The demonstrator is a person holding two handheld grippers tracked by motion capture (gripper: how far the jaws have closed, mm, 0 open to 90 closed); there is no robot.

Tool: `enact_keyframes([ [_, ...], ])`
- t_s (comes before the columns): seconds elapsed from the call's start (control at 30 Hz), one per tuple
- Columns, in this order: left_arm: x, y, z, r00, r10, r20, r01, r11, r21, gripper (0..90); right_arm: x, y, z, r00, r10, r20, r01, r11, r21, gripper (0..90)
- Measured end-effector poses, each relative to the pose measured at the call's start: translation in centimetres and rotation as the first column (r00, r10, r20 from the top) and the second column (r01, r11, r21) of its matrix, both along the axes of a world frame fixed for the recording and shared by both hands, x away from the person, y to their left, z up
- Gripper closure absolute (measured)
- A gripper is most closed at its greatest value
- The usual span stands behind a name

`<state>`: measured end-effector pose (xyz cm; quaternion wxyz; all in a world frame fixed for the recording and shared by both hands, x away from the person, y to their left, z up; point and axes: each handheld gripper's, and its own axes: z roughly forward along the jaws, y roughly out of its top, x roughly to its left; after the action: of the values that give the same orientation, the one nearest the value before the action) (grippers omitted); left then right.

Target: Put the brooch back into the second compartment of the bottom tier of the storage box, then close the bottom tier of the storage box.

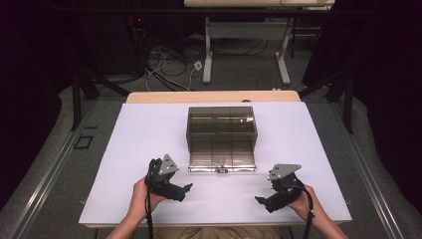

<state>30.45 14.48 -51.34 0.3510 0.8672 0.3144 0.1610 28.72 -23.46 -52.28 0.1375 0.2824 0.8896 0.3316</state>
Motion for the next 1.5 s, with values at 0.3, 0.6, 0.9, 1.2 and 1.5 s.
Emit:
enact_keyframes([
  [0.3, -0.4, 0.5, -0.1, 0.9999, 0.005, -0.013, -0.005, 0.9999, 0.011, 0.0, 0.0, 0.1, -0.1, 1.0000, 0.000, 0.006, 0.000, 1.000, -0.004, 0.5],
  [0.6, -1.4, 1.4, -0.4, 0.9994, 0.023, -0.024, -0.023, 0.9997, 0.012, 0.0, 0.1, 0.3, -0.2, 1.0000, 0.006, -0.004, -0.006, 1.000, -0.003, 0.6],
  [0.9, -2.6, 2.3, -0.7, 0.9986, 0.031, -0.043, -0.031, 0.9994, 0.014, 0.0, 0.1, 0.6, -0.4, 0.9999, 0.011, -0.006, -0.011, 1.000, -0.005, 0.6],
  [1.2, -3.4, 2.8, -1.1, 0.9965, 0.040, -0.073, -0.038, 0.9991, 0.019, 0.0, 0.2, 0.9, -0.4, 1.0000, -0.003, 0.003, 0.004, 1.000, -0.003, 1.6],
  [1.5, -3.6, 3.4, -1.4, 0.9949, 0.050, -0.088, -0.048, 0.9985, 0.027, 0.0, 0.2, 1.4, -0.1, 0.9986, -0.032, 0.043, 0.033, 0.999, -0.003, 32.6],
])
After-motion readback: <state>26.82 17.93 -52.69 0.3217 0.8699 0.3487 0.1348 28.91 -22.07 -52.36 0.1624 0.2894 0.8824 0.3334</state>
